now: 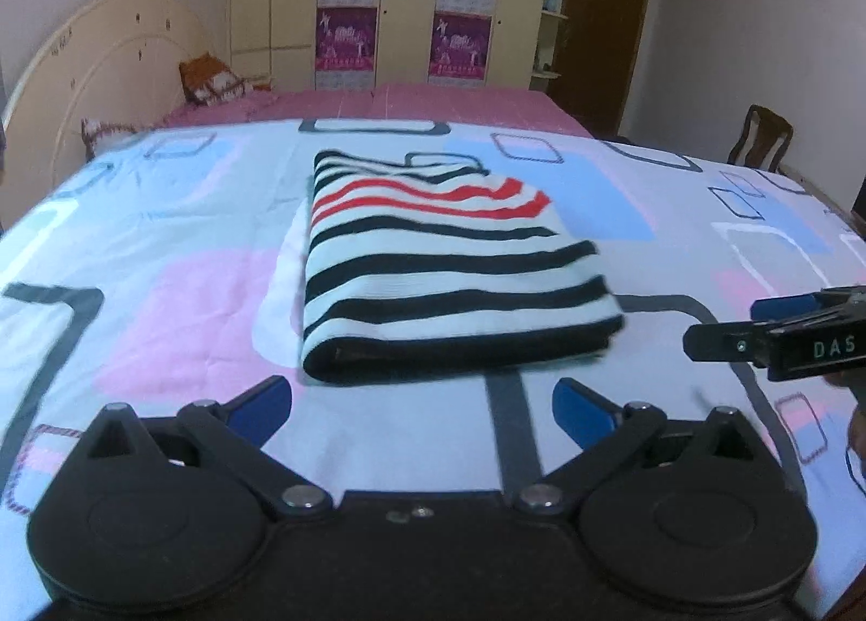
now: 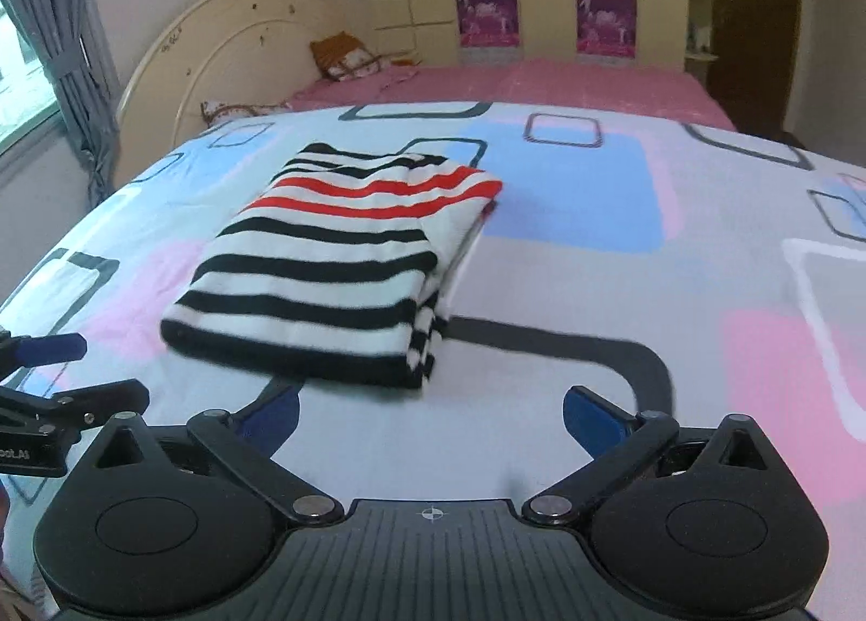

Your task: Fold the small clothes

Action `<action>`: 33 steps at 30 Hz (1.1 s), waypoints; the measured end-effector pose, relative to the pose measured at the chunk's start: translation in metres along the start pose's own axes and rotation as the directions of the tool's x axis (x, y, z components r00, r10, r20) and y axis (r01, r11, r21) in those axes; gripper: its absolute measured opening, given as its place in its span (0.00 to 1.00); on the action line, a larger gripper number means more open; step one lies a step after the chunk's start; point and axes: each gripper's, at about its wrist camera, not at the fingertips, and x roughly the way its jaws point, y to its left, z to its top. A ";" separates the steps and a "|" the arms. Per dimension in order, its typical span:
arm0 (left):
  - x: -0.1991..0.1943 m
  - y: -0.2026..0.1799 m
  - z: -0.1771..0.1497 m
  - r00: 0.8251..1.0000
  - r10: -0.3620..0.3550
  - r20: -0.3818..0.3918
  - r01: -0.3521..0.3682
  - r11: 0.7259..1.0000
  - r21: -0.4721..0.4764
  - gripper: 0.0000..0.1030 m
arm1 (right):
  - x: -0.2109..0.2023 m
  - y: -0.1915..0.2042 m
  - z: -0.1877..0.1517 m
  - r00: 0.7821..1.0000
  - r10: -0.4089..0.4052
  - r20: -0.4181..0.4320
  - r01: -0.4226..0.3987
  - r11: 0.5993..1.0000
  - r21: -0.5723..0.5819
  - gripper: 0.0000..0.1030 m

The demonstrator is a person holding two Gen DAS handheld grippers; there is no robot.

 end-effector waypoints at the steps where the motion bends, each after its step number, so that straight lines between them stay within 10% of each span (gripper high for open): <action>1: -0.008 -0.004 -0.001 1.000 0.004 0.007 -0.004 1.000 0.001 1.00 | -0.010 0.002 -0.004 1.000 -0.004 0.009 0.004 1.000 0.007 1.00; 19: -0.130 -0.049 -0.032 0.993 -0.024 0.113 0.025 1.000 0.000 1.00 | -0.170 0.034 -0.068 0.988 -0.080 0.135 0.075 0.996 0.047 1.00; 33: -0.165 -0.051 -0.043 0.986 -0.018 0.164 0.018 1.000 -0.003 1.00 | -0.203 0.056 -0.084 0.983 -0.076 0.166 0.072 0.997 0.028 1.00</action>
